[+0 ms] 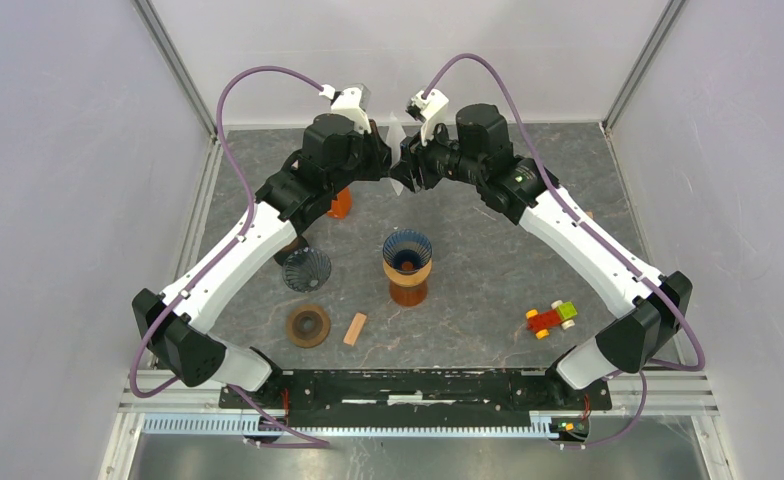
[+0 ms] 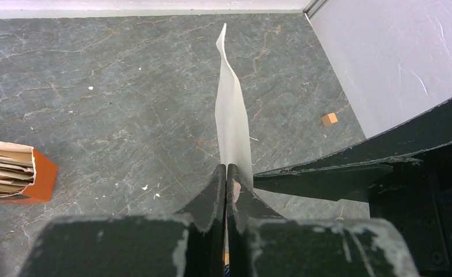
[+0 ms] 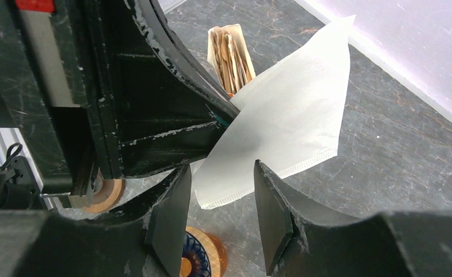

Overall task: Place the coffee filter in the dripper
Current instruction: Place the coffee filter in the coffee dripper.

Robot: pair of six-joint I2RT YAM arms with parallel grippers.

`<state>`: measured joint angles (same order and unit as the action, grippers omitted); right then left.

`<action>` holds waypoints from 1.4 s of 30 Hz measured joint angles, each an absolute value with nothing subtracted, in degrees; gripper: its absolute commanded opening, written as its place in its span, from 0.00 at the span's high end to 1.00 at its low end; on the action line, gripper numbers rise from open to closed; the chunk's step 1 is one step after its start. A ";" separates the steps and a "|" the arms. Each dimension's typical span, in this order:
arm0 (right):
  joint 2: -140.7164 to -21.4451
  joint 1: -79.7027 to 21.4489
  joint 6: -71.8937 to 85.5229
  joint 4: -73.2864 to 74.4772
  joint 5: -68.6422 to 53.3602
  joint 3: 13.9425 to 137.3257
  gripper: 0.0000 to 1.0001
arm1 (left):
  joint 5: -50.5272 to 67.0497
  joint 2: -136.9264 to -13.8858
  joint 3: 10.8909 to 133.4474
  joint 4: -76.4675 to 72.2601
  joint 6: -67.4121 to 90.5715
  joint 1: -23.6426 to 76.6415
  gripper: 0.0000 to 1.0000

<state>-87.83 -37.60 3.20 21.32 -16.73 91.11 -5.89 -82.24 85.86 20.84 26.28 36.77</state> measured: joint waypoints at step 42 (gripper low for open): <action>-87.83 -37.78 4.08 20.47 -16.19 89.17 1.00 | -5.87 -83.13 85.86 20.82 26.28 36.88 0.98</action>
<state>-87.83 -37.78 4.08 20.47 -16.19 89.17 -5.87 -83.13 85.86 20.82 26.28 36.88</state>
